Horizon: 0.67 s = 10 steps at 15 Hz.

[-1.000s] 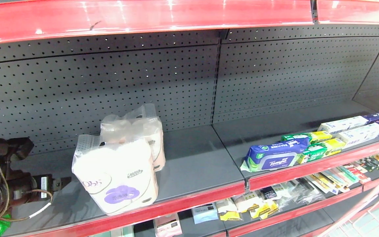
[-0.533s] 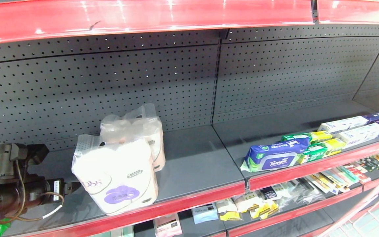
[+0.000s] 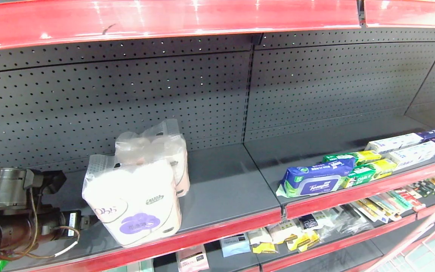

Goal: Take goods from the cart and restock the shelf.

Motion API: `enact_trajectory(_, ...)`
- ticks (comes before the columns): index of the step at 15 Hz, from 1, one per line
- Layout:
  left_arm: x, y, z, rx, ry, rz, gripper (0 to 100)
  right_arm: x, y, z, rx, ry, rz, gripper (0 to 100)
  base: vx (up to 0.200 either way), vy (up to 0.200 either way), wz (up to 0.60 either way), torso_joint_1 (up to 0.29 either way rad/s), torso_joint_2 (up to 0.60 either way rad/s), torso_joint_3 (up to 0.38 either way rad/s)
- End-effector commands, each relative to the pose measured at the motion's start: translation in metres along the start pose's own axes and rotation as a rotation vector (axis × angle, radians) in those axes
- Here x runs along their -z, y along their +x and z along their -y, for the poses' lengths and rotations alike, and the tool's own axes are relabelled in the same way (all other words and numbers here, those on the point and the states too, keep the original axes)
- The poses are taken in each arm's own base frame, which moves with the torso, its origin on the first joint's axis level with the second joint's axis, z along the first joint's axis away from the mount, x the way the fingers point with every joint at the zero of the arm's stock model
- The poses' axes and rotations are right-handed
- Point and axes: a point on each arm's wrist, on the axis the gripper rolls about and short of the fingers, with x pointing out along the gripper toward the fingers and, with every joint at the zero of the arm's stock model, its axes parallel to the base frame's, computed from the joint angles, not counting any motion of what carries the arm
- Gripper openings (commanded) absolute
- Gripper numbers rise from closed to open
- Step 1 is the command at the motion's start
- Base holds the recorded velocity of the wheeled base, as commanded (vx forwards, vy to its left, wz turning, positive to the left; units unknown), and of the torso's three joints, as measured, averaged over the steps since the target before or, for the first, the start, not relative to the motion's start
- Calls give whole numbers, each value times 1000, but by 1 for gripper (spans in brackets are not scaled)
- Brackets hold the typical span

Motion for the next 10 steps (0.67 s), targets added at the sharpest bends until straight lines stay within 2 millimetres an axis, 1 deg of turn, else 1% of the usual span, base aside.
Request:
enact_trajectory(1,0,1,2,4,5,-3,100,0,0,0,0,0,-1,100,0,0,0,0,0,0)
enact_trajectory(10,-1,8,10,28,33,-17,100,0,0,0,0,0,-1,100,0,0,0,0,0,0)
